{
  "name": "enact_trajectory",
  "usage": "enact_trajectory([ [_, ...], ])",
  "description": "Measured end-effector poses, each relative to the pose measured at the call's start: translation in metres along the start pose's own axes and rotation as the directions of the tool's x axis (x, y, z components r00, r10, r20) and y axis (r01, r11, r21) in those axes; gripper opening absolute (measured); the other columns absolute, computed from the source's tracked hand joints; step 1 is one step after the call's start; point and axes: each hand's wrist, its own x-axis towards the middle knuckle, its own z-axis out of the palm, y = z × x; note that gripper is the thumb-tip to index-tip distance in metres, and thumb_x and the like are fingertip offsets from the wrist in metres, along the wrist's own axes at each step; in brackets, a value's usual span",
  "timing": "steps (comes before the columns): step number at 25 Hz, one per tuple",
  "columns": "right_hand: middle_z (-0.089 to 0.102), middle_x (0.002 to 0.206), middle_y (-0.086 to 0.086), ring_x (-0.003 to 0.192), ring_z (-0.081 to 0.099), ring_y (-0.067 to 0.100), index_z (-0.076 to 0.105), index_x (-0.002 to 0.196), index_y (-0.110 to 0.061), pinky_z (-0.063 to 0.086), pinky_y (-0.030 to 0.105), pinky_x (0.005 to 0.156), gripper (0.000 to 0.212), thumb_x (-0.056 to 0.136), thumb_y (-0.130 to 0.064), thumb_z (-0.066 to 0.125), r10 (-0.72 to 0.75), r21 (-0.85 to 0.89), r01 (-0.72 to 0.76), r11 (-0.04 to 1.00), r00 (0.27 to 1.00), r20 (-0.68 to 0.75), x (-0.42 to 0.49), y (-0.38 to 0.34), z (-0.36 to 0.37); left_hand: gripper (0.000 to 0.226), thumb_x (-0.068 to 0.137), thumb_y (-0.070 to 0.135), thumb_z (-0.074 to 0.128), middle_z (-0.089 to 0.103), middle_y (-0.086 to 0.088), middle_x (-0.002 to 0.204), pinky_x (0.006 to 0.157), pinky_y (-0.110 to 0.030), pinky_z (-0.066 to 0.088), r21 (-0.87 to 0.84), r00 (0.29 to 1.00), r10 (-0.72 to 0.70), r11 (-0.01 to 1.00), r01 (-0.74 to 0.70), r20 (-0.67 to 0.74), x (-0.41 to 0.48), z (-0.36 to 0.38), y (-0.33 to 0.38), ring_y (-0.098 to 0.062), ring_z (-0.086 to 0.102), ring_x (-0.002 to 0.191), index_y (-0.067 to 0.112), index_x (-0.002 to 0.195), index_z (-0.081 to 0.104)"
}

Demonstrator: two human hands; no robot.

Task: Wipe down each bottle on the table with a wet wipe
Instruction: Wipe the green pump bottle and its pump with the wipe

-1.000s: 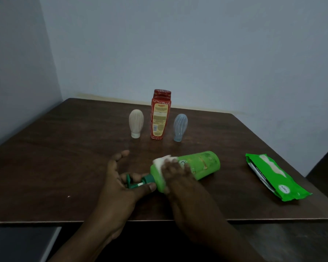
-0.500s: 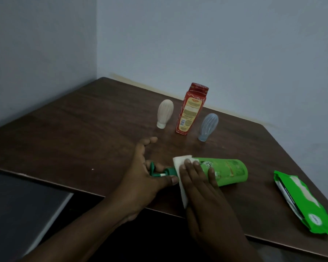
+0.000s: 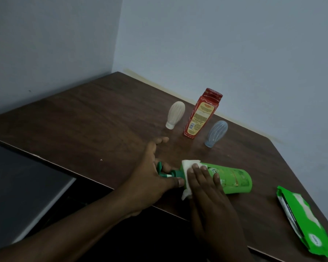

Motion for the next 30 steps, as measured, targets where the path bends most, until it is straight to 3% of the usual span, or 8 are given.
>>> enact_trajectory([
  [4, 0.024, 0.161, -0.006, 0.15, 0.012, 0.005, 0.031, 0.152, -0.022, 0.011, 0.034, 0.123, 0.058, 0.096, -0.034, 0.034, 0.107, 0.094, -0.107, 0.99, 0.994, 0.012, 0.021, 0.002, -0.003, 0.1, 0.068, -0.011, 0.085, 0.062, 0.009, 0.063, 0.068, -0.02, 0.055, -0.013, 1.0, 0.002, 1.0, -0.002, -0.002, 0.0, 0.0, 0.003, 0.0, 0.065, 0.065, 0.045, 0.138, 0.039],
  [9, 0.041, 0.153, 0.003, 0.145, 0.033, 0.018, 0.047, 0.144, -0.009, 0.024, 0.038, 0.119, 0.054, 0.091, -0.02, 0.044, -0.033, 0.017, 0.034, 0.999, 0.999, -0.02, 0.006, 0.002, -0.004, 0.107, 0.065, -0.008, 0.088, 0.061, 0.007, 0.066, 0.072, -0.024, 0.057, -0.012, 1.0, 0.021, 1.0, -0.021, -0.013, 0.001, 0.001, 0.001, -0.008, 0.066, 0.071, 0.053, 0.135, 0.037],
  [13, 0.038, 0.151, -0.007, 0.144, 0.032, 0.005, 0.048, 0.143, -0.017, 0.016, 0.021, 0.12, 0.051, 0.092, -0.021, 0.048, 0.161, 0.117, -0.149, 0.982, 0.982, -0.097, 0.013, 0.015, -0.013, 0.108, 0.063, -0.007, 0.09, 0.062, 0.008, 0.065, 0.074, -0.027, 0.056, -0.006, 0.999, 0.031, 1.0, -0.031, -0.016, 0.002, 0.002, -0.003, -0.01, 0.065, 0.072, 0.052, 0.137, 0.038],
  [16, 0.039, 0.15, -0.002, 0.146, 0.024, 0.0, 0.049, 0.142, -0.012, 0.019, 0.024, 0.12, 0.055, 0.088, -0.022, 0.047, -0.03, 0.029, 0.032, 0.999, 0.997, -0.065, 0.01, 0.012, -0.01, 0.106, 0.064, -0.006, 0.09, 0.063, 0.008, 0.066, 0.074, -0.028, 0.057, 0.006, 0.999, 0.039, 0.999, -0.039, -0.017, 0.001, 0.002, -0.001, -0.008, 0.065, 0.07, 0.052, 0.136, 0.038],
  [19, 0.036, 0.15, -0.011, 0.143, 0.021, -0.01, 0.049, 0.142, -0.019, 0.025, 0.029, 0.118, 0.053, 0.091, -0.028, 0.043, 0.13, 0.117, -0.115, 0.986, 0.982, -0.135, 0.013, 0.028, -0.015, 0.106, 0.064, -0.006, 0.089, 0.062, 0.009, 0.066, 0.078, -0.028, 0.058, 0.013, 0.999, 0.041, 0.999, -0.041, -0.023, 0.003, 0.001, -0.001, -0.008, 0.066, 0.072, 0.052, 0.137, 0.037],
  [24, 0.039, 0.15, -0.004, 0.146, 0.023, -0.001, 0.051, 0.141, -0.014, 0.02, 0.026, 0.121, 0.051, 0.09, -0.02, 0.048, -0.028, 0.074, 0.036, 0.997, 0.995, -0.101, 0.016, 0.008, -0.006, 0.105, 0.066, -0.008, 0.087, 0.062, 0.008, 0.066, 0.071, -0.021, 0.056, 0.0, 0.999, 0.037, 0.999, -0.037, -0.009, 0.001, 0.002, 0.001, -0.005, 0.066, 0.069, 0.048, 0.139, 0.037],
  [28, 0.041, 0.148, -0.007, 0.141, 0.04, 0.011, 0.054, 0.139, -0.016, 0.02, 0.028, 0.121, 0.048, 0.092, -0.025, 0.044, 0.224, 0.112, -0.21, 0.971, 0.965, -0.139, 0.017, 0.034, -0.009, 0.105, 0.066, -0.01, 0.087, 0.06, 0.002, 0.073, 0.073, -0.022, 0.056, -0.018, 0.999, 0.034, 0.999, -0.035, -0.027, 0.001, 0.002, -0.002, -0.006, 0.065, 0.071, 0.05, 0.137, 0.038],
  [30, 0.043, 0.148, 0.002, 0.139, 0.043, 0.02, 0.054, 0.139, -0.01, 0.022, 0.03, 0.121, 0.051, 0.09, -0.023, 0.044, 0.142, 0.019, -0.141, 0.99, 0.976, -0.165, 0.004, 0.025, -0.005, 0.104, 0.065, -0.011, 0.087, 0.058, 0.0, 0.074, 0.073, -0.022, 0.056, -0.013, 0.998, 0.047, 0.999, -0.047, -0.029, -0.001, 0.003, -0.002, -0.006, 0.064, 0.071, 0.05, 0.135, 0.039],
])
